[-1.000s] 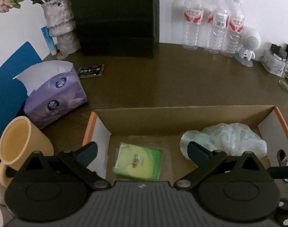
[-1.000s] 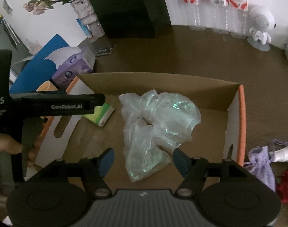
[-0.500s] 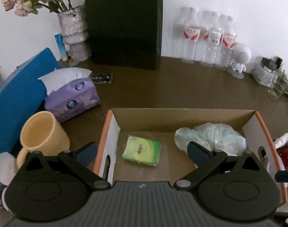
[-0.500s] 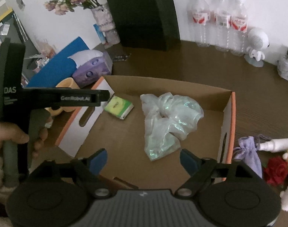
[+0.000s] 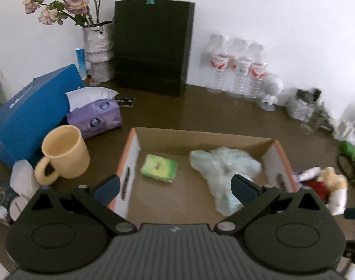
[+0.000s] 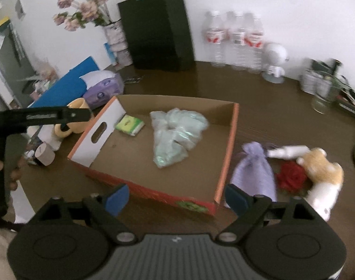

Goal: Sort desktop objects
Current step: 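Withdraw both tools from the box toward the lavender pouch and plush dog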

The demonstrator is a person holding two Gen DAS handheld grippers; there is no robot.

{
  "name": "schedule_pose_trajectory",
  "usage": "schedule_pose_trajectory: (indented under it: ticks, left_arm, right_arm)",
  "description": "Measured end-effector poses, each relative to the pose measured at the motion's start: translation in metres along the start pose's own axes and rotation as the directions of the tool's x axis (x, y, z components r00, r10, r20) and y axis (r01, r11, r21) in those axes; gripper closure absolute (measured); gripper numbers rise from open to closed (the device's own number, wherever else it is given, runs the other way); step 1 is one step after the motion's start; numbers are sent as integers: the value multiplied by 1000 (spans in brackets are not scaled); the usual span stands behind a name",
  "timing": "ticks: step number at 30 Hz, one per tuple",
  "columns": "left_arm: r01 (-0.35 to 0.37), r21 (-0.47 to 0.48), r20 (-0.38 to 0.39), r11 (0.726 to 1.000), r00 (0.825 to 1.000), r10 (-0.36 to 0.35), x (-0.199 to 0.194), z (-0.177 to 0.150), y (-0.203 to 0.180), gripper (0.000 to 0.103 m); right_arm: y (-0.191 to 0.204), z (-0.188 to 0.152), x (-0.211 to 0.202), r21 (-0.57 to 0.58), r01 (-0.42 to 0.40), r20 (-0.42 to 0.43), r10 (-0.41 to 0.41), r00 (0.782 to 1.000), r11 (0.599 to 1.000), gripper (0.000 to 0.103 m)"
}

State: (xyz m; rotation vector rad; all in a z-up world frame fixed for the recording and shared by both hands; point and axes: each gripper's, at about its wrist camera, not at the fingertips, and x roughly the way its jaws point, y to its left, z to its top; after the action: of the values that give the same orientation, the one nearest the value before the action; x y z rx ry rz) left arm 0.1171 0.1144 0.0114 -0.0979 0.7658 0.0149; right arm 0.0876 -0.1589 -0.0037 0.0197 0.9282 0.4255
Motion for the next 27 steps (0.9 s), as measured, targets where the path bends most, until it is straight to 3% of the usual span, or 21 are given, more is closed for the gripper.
schedule_pose_trajectory:
  ticks: [11, 18, 27]
  left_arm:
    - [113, 38, -62, 993, 992, -110, -33, -37, -61, 0]
    - [134, 52, -59, 990, 990, -131, -49, -55, -91, 0]
    - [135, 53, -79, 989, 988, -130, -61, -78, -127, 0]
  right_arm:
    - [-43, -55, -58, 145, 69, 49, -76, 996, 987, 8]
    - [-67, -82, -85, 191, 157, 47, -168, 985, 969, 7]
    - [-96, -106, -105, 214, 171, 39, -183, 982, 962, 7]
